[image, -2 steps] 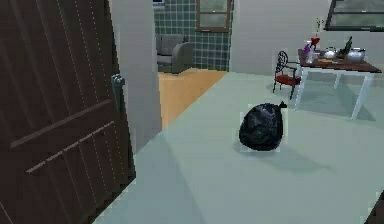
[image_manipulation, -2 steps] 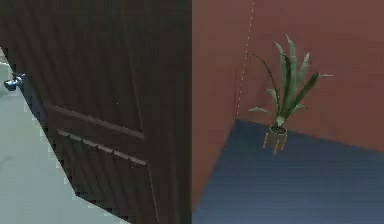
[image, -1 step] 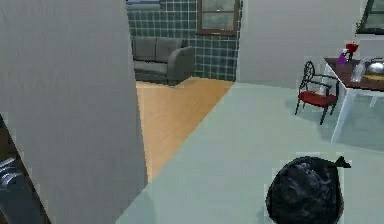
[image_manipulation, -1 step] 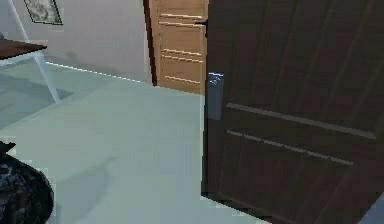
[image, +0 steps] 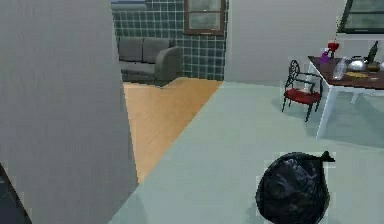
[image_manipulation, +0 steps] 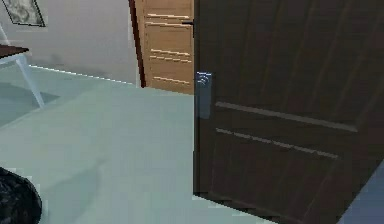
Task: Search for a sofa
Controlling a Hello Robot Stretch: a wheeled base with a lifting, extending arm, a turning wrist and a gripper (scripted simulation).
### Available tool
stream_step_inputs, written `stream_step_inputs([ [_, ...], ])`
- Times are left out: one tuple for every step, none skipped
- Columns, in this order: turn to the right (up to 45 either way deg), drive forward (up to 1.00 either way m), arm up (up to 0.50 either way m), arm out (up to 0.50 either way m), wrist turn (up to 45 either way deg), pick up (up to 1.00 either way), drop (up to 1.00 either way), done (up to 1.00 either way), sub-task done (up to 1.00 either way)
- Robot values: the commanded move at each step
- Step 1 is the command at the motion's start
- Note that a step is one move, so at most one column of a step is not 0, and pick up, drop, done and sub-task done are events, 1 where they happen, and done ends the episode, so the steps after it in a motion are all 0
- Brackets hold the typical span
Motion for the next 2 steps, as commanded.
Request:
stream_step_inputs([
  [0.0, 1.00, 0.00, 0.00, 0.0, 0.00, 0.00, 0.00, 0.00],
  [9.0, 0.00, 0.00, 0.00, 0.0, 0.00, 0.00, 0.00, 0.00],
])
